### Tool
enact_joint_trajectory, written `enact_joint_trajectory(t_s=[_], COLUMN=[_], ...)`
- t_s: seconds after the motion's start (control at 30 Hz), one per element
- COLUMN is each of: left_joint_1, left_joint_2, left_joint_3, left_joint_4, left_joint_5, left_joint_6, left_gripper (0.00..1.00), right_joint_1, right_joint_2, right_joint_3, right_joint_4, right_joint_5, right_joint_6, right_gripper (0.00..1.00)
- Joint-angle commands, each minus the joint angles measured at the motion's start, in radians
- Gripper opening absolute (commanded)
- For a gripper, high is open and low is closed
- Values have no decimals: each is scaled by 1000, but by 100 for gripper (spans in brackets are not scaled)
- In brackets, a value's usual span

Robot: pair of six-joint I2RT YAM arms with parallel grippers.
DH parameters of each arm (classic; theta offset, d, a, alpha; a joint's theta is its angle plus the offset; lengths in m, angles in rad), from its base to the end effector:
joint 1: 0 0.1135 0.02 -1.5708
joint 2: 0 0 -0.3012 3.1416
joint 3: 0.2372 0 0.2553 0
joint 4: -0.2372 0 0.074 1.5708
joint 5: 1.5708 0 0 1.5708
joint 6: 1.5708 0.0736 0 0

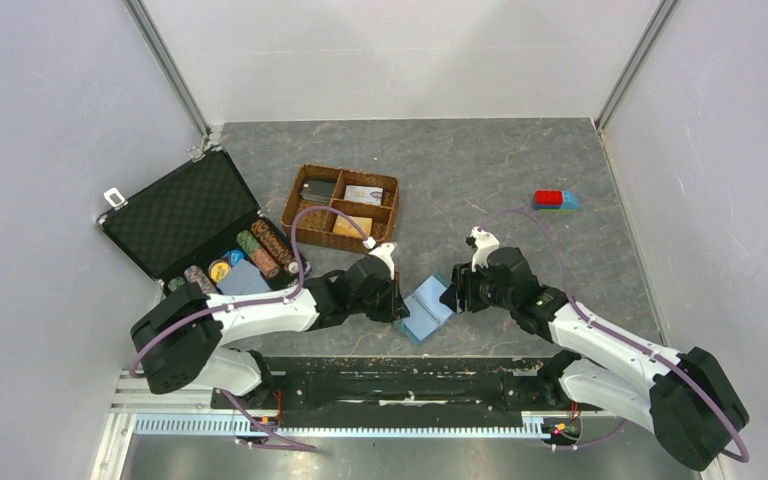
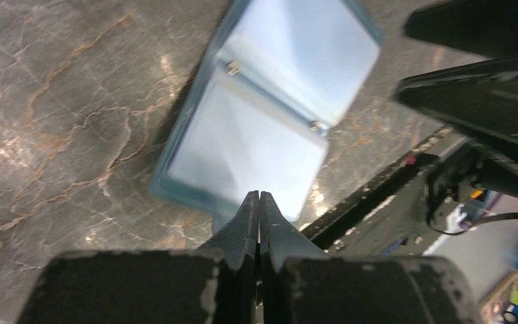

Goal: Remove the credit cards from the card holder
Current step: Remove the credit card from the card holder.

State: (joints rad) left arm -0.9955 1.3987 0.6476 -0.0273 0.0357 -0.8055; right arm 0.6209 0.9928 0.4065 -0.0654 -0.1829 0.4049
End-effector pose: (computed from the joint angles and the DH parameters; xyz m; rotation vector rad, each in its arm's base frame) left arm 0.1587 -0.2496 0.1811 0.2600 2.5287 -0.8615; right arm 0.1644 0.1341 0.1897 -0.3544 2.2929 0.7481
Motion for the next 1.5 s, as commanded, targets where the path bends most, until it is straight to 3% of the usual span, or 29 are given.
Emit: enact_joint_trajectory(t_s=[0.0,0.2,0.5,0.77,1.03,1.33,1.47], left_joint_1=[-4,-4,-4,-4,-5,-15,-25], left_joint_2=[-65,-93,-115,-134,-151,-77,-68], left_joint_3=[-23,-42,-79,-99,-115,-139,-168], left_joint_4=[102,115,127,44,-25,24,108], left_joint_5=[21,7,-29,-83,-40,51,65], left_joint_6=[-31,-28,-35,-76,-130,-183,-203], left_gripper=[2,2,3,44,66,68,62], right_joint_1=[13,44,110,162,165,168,179], right_joint_2=[6,53,88,116,104,103,107], right_joint_3=[-6,19,-1,-1,2,-4,-12], right_joint_4=[52,58,230,225,214,211,209], right_joint_5=[-18,-65,-129,-56,-25,-17,-4], right_joint_6=[-9,-49,-13,-5,7,23,36], right_gripper=[56,61,61,63,63,63,63])
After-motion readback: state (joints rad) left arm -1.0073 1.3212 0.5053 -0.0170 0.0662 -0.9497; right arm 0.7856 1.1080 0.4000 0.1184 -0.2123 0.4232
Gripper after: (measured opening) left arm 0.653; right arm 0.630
